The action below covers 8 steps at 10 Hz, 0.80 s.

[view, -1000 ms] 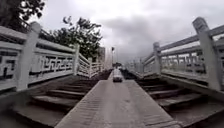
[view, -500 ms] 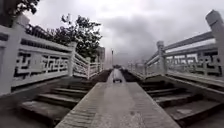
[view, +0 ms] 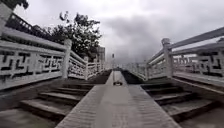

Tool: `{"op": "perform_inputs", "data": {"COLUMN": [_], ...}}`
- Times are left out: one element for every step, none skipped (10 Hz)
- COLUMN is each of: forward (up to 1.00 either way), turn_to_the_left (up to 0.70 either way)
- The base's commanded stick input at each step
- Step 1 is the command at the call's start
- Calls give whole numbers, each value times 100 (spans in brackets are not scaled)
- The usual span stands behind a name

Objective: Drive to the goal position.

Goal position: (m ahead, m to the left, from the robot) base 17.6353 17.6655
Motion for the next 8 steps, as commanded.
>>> {"op": "perform_inputs", "data": {"forward": [69,69,69,69,69,69,69,69], "turn_to_the_left": [1,-7,-4,0,1,1,1,1]}}
